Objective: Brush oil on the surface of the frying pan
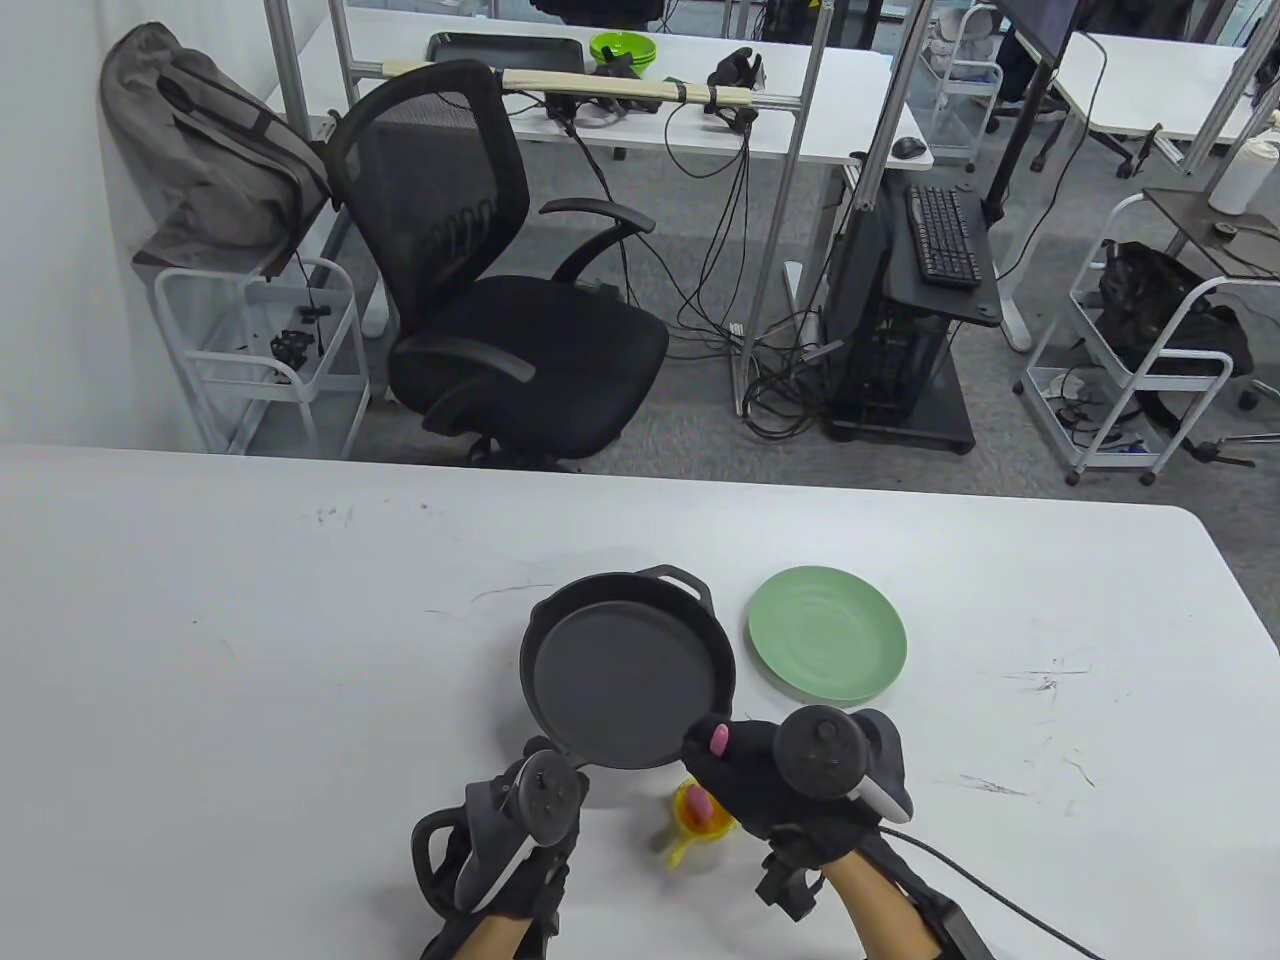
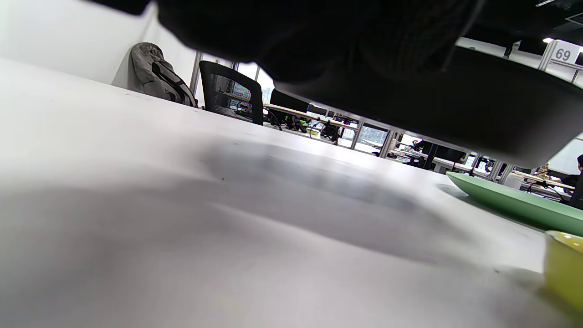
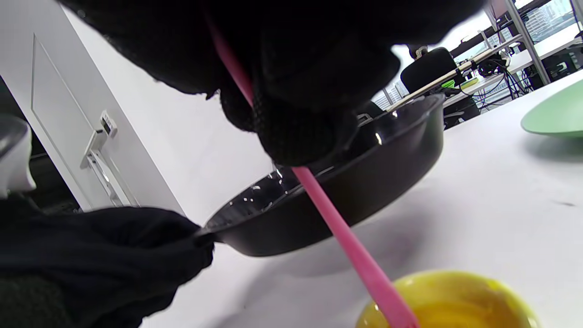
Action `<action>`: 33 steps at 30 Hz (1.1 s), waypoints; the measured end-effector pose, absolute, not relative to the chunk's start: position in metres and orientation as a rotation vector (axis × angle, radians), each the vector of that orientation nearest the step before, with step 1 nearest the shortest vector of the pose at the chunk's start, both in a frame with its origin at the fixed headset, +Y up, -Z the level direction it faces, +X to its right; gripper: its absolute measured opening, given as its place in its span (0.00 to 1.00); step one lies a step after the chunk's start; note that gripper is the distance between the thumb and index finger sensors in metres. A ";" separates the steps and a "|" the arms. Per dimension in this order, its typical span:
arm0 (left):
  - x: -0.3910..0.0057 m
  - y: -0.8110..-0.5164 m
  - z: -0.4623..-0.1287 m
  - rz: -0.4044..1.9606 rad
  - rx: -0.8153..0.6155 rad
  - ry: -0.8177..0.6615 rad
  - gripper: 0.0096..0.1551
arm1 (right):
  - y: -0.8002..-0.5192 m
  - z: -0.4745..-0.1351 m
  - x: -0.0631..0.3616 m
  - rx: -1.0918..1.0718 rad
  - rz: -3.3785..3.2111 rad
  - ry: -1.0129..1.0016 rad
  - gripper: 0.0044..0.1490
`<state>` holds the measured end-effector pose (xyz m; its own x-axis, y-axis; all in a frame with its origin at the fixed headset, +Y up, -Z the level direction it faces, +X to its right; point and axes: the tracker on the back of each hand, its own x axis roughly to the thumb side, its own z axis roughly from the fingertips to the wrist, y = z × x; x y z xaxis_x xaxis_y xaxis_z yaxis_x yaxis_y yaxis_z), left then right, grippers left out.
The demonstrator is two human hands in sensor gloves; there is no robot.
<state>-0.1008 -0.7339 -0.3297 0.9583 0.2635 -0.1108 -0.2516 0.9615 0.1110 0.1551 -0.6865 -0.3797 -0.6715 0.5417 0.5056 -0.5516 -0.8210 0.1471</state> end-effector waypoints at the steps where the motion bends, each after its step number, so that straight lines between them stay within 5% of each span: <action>1: -0.101 -0.734 -0.330 0.261 0.096 0.125 0.36 | -0.685 -0.380 0.157 0.724 2.422 -0.027 0.24; 33: -0.094 -0.736 -0.329 0.264 0.083 0.099 0.36 | -0.665 -0.389 0.198 0.615 2.293 -0.050 0.24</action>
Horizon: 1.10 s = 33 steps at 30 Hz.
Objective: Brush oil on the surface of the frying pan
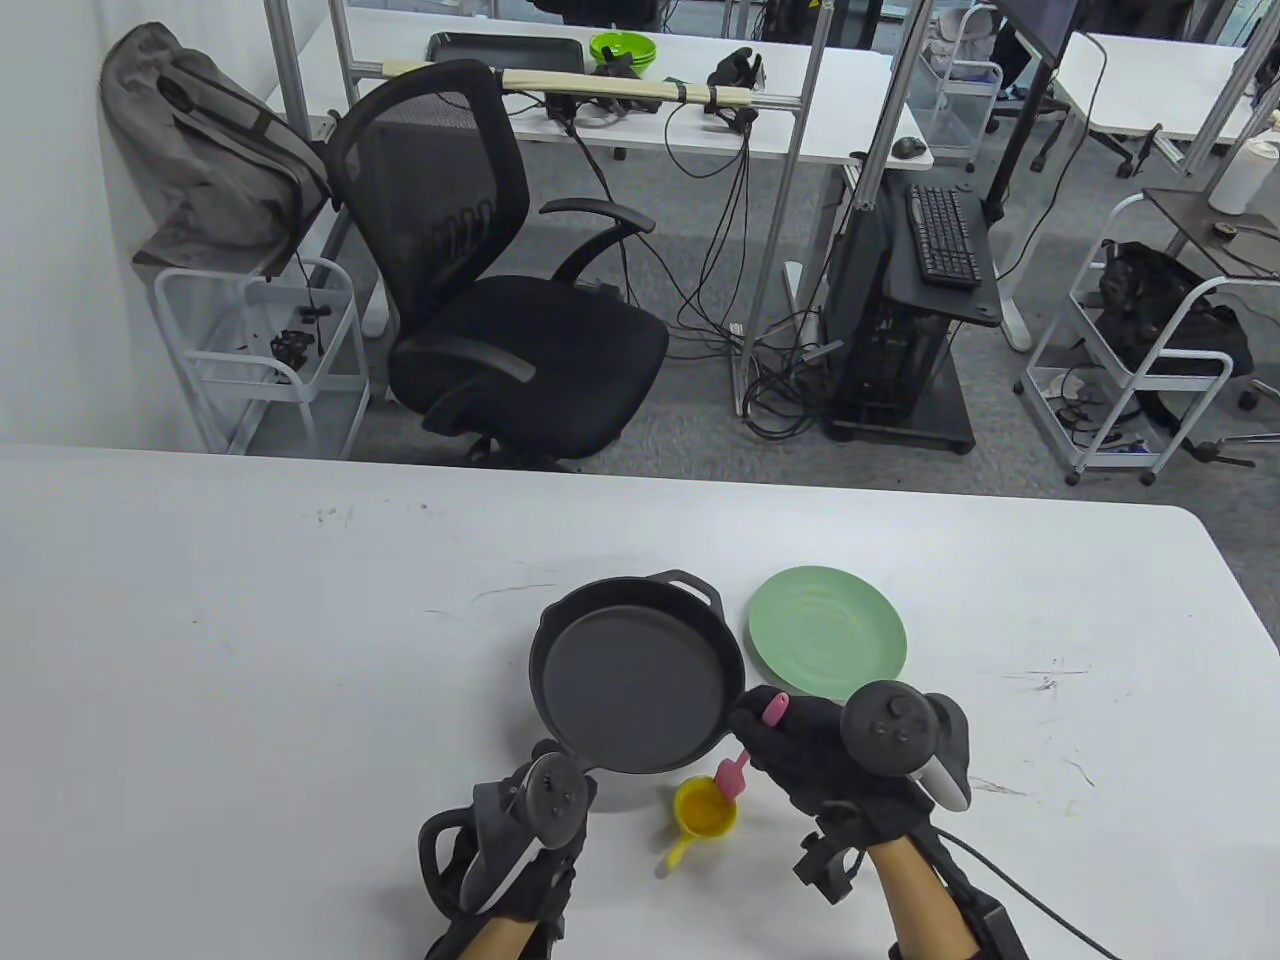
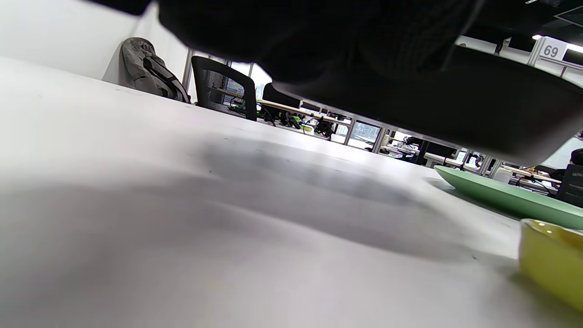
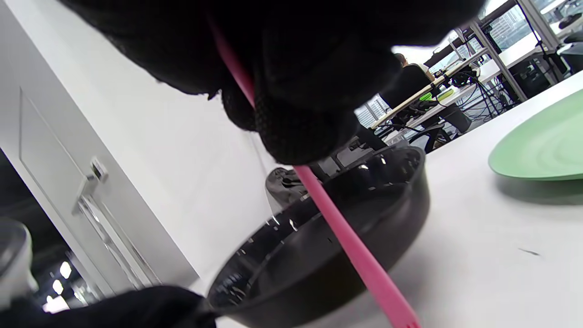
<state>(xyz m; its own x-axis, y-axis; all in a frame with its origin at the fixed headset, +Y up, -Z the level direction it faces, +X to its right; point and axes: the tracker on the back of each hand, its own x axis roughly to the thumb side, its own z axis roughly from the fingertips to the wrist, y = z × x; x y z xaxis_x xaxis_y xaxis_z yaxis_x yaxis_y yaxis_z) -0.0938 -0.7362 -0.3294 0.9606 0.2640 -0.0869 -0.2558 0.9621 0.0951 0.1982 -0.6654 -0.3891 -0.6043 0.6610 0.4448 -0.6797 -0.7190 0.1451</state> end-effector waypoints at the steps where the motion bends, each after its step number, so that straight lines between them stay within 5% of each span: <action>1: -0.093 -0.736 -0.329 0.265 0.082 0.097 0.36 | -0.664 -0.389 0.201 0.608 2.261 -0.050 0.24; 21: -0.052 -0.736 -0.319 0.253 0.079 -0.049 0.37 | -0.650 -0.385 0.242 0.356 2.035 -0.403 0.24; 33: -0.029 -0.737 -0.311 0.235 0.071 -0.132 0.36 | -0.675 -0.392 0.207 0.371 2.043 -0.163 0.26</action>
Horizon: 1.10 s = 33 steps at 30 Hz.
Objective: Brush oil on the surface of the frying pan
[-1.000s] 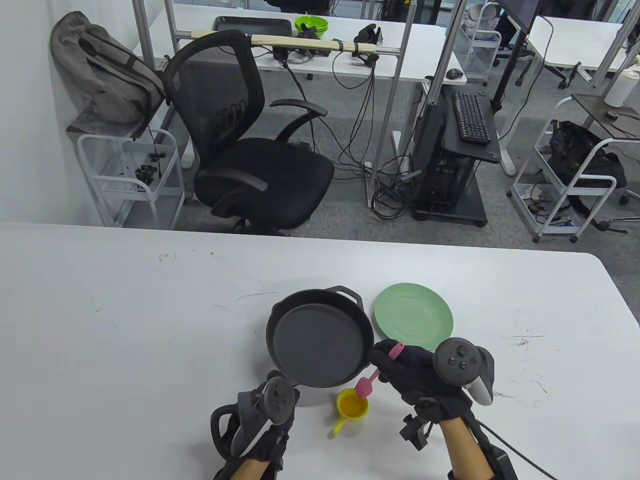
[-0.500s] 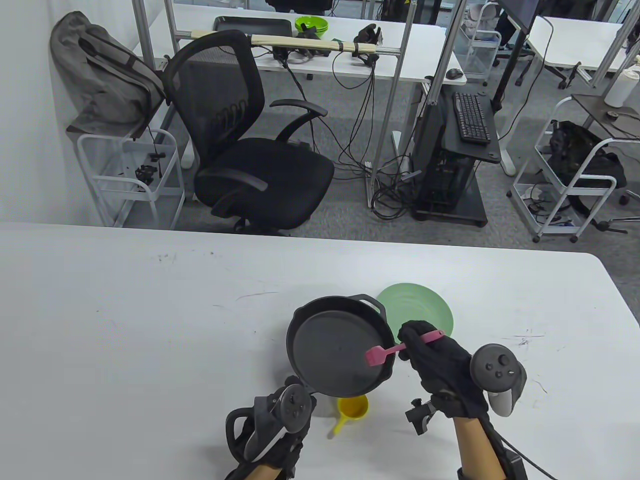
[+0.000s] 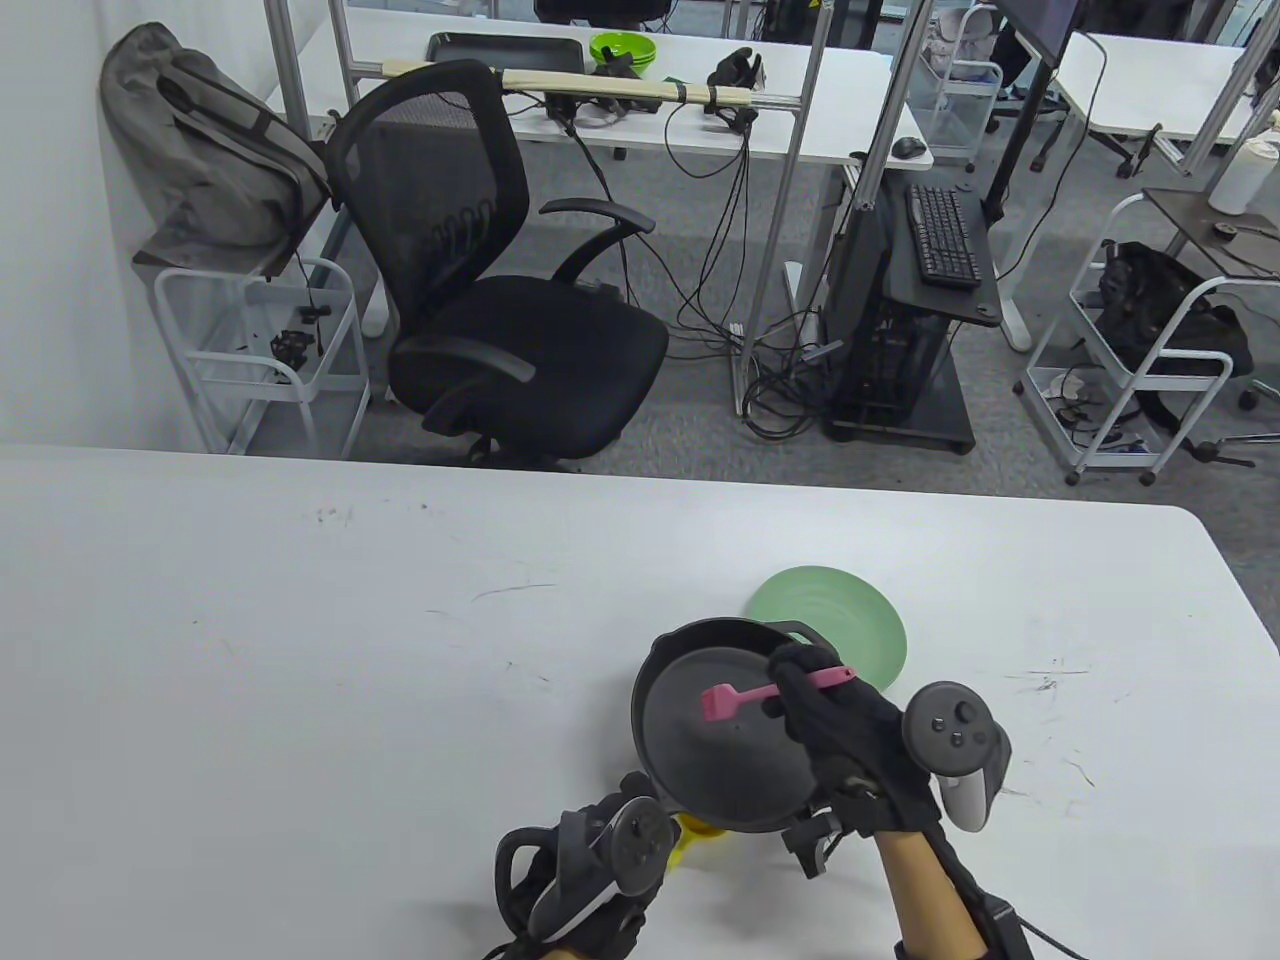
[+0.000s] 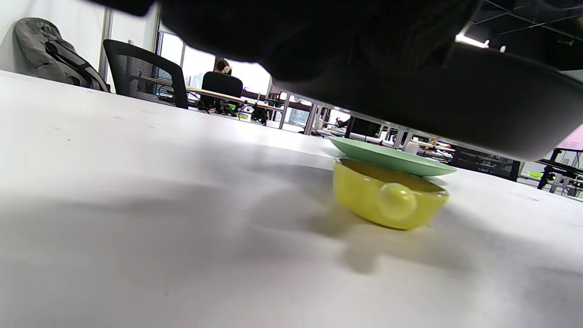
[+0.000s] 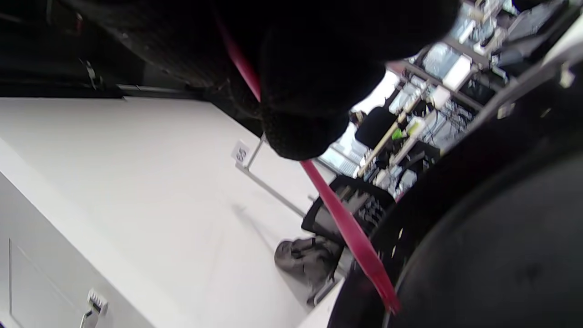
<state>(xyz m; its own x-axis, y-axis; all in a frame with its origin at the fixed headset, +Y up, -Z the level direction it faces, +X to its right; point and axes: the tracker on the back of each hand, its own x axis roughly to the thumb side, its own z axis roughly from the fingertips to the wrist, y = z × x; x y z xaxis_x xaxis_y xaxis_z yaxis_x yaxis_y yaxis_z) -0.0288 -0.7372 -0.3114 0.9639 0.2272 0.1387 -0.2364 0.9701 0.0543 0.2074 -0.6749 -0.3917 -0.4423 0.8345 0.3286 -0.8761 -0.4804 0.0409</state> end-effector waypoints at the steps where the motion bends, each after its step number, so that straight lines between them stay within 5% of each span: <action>1: -0.029 -0.737 -0.311 0.235 0.071 -0.133 0.37 | -0.678 -0.392 0.202 0.374 2.039 -0.138 0.26; 10: -0.029 -0.737 -0.311 0.232 0.085 -0.135 0.36 | -0.694 -0.394 0.177 0.326 2.060 -0.002 0.30; 33: -0.033 -0.735 -0.312 0.241 0.078 -0.127 0.37 | -0.655 -0.391 0.227 0.053 2.548 -0.089 0.27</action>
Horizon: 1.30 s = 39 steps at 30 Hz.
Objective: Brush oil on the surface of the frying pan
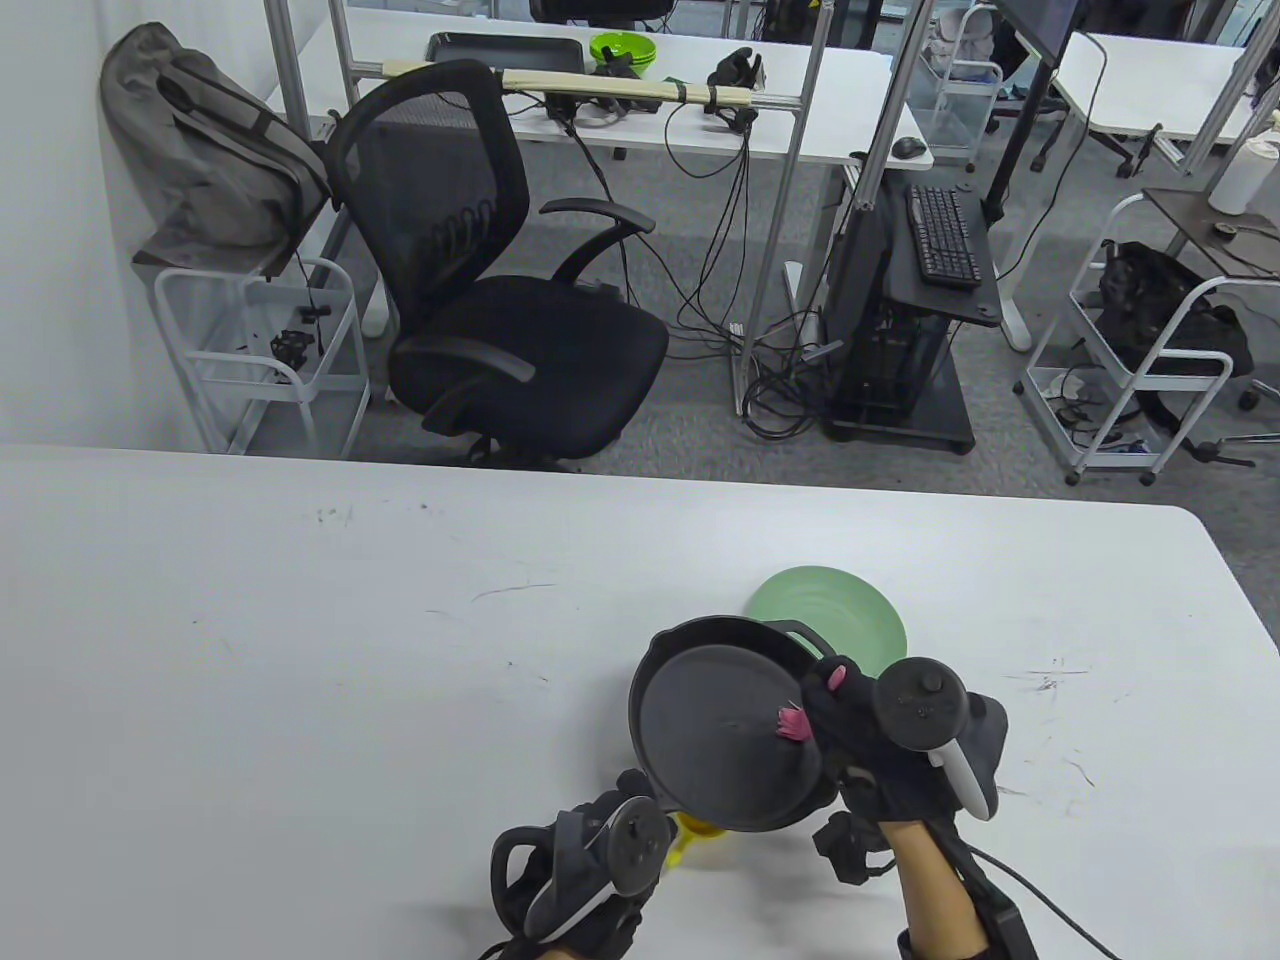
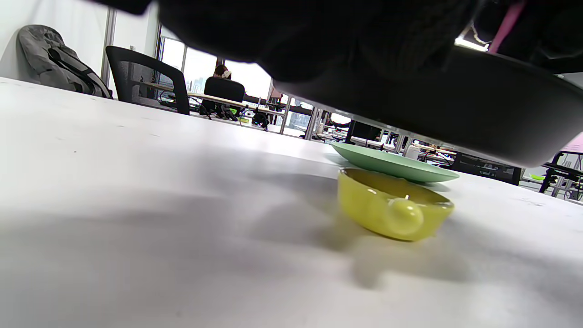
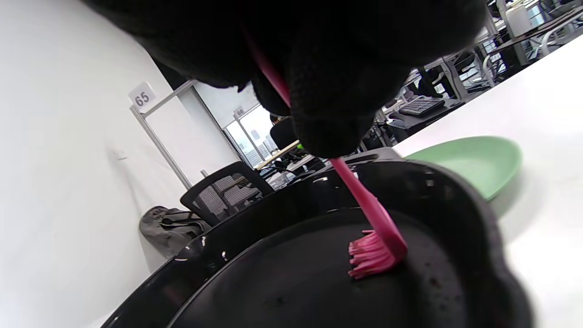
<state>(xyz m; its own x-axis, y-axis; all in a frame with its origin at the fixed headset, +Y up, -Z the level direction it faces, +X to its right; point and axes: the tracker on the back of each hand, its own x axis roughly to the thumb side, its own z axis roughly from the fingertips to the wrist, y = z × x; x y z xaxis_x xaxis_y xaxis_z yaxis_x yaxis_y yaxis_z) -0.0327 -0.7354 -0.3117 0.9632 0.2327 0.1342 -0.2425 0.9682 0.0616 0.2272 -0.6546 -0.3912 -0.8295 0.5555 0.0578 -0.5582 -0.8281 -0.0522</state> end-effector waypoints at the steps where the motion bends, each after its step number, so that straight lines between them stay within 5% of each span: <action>1: -0.033 -0.735 -0.312 0.245 0.077 -0.125 0.37 | -0.650 -0.389 0.228 0.049 2.568 -0.094 0.27; 8: -0.034 -0.735 -0.311 0.250 0.085 -0.112 0.37 | -0.631 -0.374 0.221 0.090 2.636 -0.284 0.25; 39: -0.018 -0.729 -0.302 0.241 0.117 -0.174 0.37 | -0.677 -0.389 0.175 0.425 2.004 0.054 0.31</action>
<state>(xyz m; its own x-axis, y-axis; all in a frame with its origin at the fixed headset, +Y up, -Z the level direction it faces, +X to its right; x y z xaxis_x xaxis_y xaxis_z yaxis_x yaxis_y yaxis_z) -0.0179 -0.7294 -0.3019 0.9561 0.2270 0.1850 -0.2472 0.9644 0.0938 0.1753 -0.6775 -0.3894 -0.3973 0.8761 0.2731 -0.8601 -0.4592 0.2220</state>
